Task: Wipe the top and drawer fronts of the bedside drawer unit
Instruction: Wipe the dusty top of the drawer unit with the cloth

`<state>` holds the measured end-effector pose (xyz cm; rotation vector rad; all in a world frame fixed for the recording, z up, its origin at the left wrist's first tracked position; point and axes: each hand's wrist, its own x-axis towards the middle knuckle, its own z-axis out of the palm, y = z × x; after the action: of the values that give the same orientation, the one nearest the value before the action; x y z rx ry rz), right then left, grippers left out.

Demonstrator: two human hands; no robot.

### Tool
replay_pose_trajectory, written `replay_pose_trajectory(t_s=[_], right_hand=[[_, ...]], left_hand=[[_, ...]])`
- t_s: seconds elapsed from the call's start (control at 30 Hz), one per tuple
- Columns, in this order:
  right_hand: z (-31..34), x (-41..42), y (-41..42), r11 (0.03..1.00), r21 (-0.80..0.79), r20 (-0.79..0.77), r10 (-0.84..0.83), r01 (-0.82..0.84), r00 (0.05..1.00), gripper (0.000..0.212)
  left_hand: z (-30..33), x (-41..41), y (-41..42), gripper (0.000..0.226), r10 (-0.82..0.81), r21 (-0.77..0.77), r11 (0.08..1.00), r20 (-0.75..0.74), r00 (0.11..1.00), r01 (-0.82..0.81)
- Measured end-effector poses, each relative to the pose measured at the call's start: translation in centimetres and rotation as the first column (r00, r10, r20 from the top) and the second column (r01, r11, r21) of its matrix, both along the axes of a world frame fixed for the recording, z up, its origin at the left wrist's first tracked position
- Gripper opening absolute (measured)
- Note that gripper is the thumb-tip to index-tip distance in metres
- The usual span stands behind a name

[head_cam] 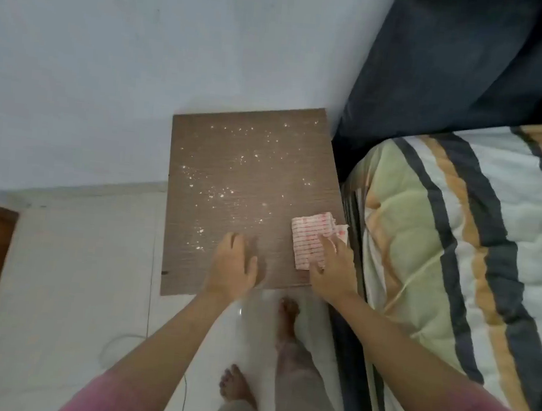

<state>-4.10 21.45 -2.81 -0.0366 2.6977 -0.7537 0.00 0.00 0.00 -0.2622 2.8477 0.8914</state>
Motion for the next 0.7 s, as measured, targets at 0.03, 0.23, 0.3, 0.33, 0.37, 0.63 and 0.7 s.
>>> replay_pose_trajectory(t_s=[0.03,0.23,0.3,0.33,0.37,0.63,0.7], right_hand=[[-0.9,-0.9,0.2,0.998,0.054,0.005,0.031,-0.031,0.999,0.062],[-5.8,-4.9,1.7,0.891,0.29,0.007,0.363,-0.35,0.932,0.08],[-7.1,-5.6,2.2,0.847,0.306,-0.008,0.46,-0.435,0.888,0.081],[-7.8,-5.9,2.4,0.83,0.308,-0.009,0.491,-0.465,0.871,0.081],[-8.3,-5.9,2.6,0.821,0.311,-0.005,0.506,-0.48,0.863,0.08],[-10.5,-5.2,2.1,0.876,0.238,-0.108,0.453,-0.419,0.885,0.056],[-10.6,-5.1,1.4,0.911,0.17,-0.18,0.404,-0.376,0.897,0.048]], left_hand=[[-0.9,-0.6,0.2,0.043,-0.004,0.0,1.0,0.006,1.0,0.004],[-6.6,-2.9,0.5,0.073,-0.133,-0.074,0.987,0.115,0.984,0.142],[-8.4,-3.4,0.5,0.081,-0.189,-0.118,0.971,0.166,0.968,0.21],[-9.3,-3.4,0.6,0.083,-0.214,-0.141,0.96,0.195,0.957,0.243],[-10.0,-3.3,0.6,0.084,-0.239,-0.165,0.946,0.225,0.945,0.279],[-12.8,-2.2,0.8,0.076,-0.29,-0.267,0.895,0.261,0.921,0.357],[-12.8,-2.2,0.8,0.075,-0.288,-0.266,0.898,0.247,0.925,0.35]])
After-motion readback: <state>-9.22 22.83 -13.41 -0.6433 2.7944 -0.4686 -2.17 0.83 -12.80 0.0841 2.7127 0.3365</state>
